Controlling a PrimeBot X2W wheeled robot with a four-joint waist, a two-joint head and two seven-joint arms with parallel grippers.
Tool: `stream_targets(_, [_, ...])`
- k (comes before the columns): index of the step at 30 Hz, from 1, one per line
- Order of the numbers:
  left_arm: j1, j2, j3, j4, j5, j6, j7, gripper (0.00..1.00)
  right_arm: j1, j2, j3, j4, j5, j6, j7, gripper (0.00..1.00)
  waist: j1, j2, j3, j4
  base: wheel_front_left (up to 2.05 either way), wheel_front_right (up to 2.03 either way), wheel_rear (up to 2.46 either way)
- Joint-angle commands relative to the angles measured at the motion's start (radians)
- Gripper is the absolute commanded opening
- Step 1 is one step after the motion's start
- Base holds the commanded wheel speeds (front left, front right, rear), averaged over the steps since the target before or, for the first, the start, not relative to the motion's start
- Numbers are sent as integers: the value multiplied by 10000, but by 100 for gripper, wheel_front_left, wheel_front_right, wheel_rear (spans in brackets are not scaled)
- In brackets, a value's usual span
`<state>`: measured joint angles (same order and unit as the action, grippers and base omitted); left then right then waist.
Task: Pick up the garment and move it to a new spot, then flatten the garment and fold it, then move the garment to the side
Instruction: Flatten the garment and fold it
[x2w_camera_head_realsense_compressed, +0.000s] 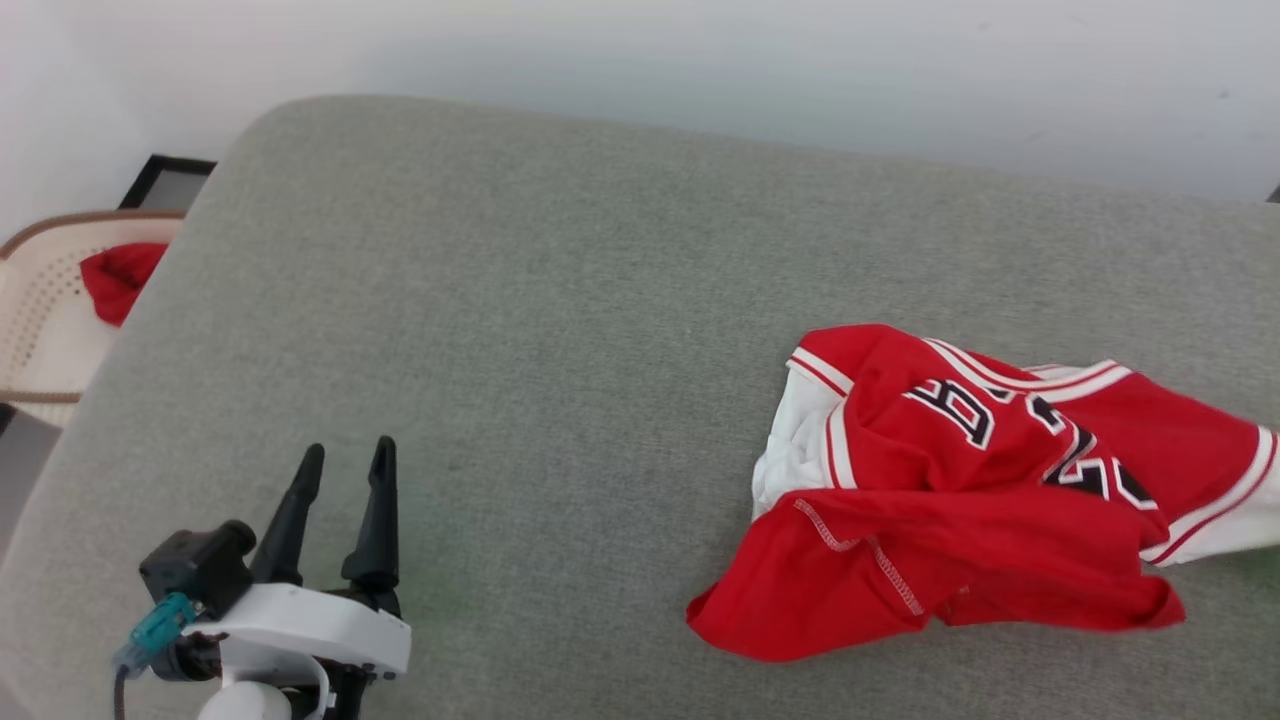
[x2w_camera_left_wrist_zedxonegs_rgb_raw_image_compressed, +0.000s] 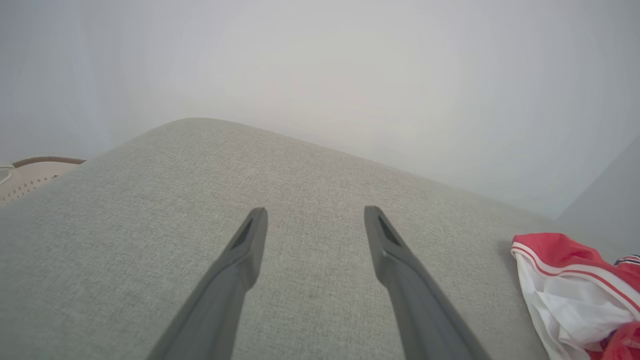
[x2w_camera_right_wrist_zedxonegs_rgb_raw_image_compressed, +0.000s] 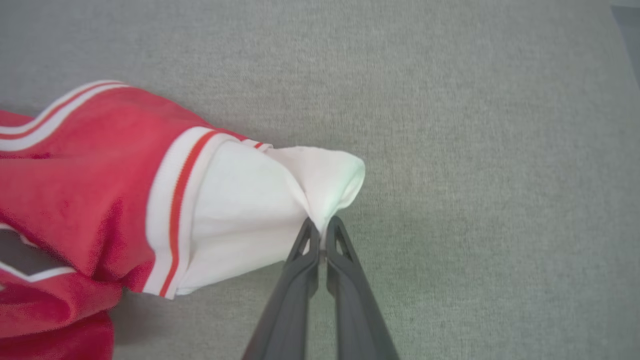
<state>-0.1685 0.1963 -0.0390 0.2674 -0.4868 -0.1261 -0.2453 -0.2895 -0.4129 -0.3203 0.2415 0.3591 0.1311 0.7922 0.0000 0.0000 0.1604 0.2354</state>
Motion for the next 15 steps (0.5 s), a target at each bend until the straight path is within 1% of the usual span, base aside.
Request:
stream_targets(1, [62,63,-12,-51,-23,37,35,100,254,132,-226,122,-176,-6,-109,0,0,0,-137,-202,0,0,0])
stream_targets(6, [119,179,-110,-69,-47,29,279,100,461,416,-410,683,-407,-6,-546,0,0,0,-305,-401,0,0,0])
stream_targets(7, [143,214,-134,-73,-55,26,342,100,439,452,-344,809,-420,-6,-658,6,0,0,-355,-456,0,0,0])
stream_targets(8, [160,239,-161,-94,-73,23,410,100,398,442,-245,911,-465,-6,-811,51,0,0,-406,-514,0,0,0])
stream_targets(9, [170,262,-199,-127,-99,19,494,100,342,419,-128,979,-472,-6,-965,100,0,0,-461,-570,0,0,0])
stream_targets(12, [202,368,-260,-222,-173,6,625,100,229,432,84,1113,-414,-6,-1189,100,0,0,-579,-706,0,0,0])
stream_targets(15, [188,550,-349,-447,-401,-16,998,100,135,343,471,1045,-272,-6,-1478,100,0,0,-735,-934,0,0,0])
